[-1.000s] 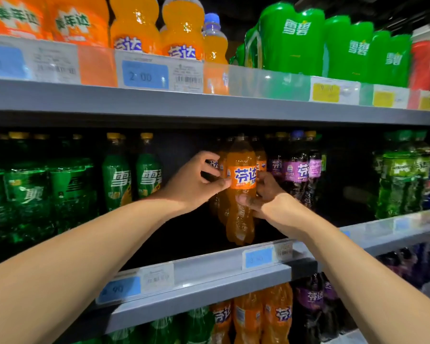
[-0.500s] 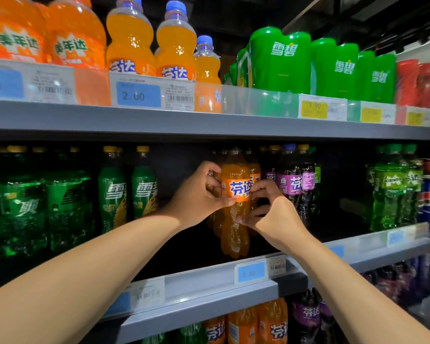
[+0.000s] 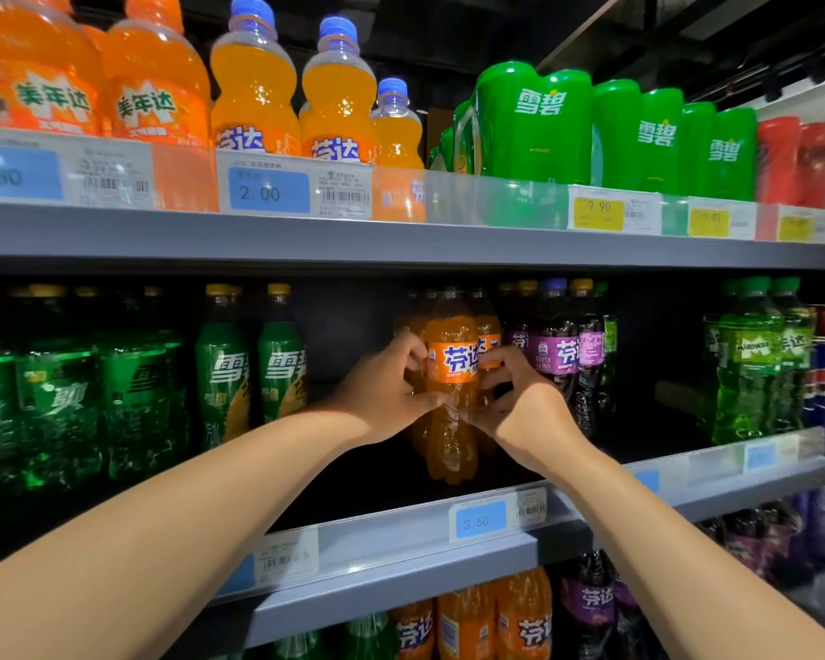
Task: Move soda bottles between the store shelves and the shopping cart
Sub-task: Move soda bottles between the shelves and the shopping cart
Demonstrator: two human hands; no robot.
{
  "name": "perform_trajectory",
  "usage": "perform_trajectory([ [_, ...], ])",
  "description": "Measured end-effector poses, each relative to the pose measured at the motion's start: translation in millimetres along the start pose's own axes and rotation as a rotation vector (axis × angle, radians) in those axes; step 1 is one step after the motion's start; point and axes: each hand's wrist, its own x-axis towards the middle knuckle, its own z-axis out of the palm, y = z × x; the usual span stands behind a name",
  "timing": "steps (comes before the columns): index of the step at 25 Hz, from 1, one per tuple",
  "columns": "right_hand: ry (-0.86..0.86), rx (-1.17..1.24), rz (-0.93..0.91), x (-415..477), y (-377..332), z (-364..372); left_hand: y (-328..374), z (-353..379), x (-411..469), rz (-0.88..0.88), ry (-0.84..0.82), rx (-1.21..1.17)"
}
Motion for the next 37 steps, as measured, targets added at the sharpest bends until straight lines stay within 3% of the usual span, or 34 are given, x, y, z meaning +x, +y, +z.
perform_trajectory([
  [5, 0.012, -0.175, -0.19, -6.6, 0.5, -3.5, -7.3, -15.9, -22.4, 0.031, 0.021, 0.06],
  [11, -0.149, -0.287, -0.12, -8.9, 4.2, 2.0, -10.5, -40.6, -62.1, 0.04, -0.022, 0.063],
  [14, -0.142, -0.185, -0.076, -18.2, -1.8, -1.4, -11.3, -55.0, -83.4, 0.033, -0.037, 0.036],
  [17, -0.064, 0.045, -0.144, -40.6, -16.9, -8.2, -16.4, -68.3, -107.8, 0.025, 0.0, -0.016],
  [22, -0.166, 0.347, -0.243, -85.3, -42.8, 8.7, -27.0, -78.9, -158.4, 0.064, 0.087, 0.002],
  [28, -0.239, 0.352, -0.357, -126.0, -82.4, 59.3, -44.1, -96.8, -229.6, 0.011, 0.213, 0.15],
  [37, -0.379, 0.413, -0.477, -225.2, -173.3, 169.0, -64.9, -177.4, -411.8, -0.261, 0.367, 0.311],
])
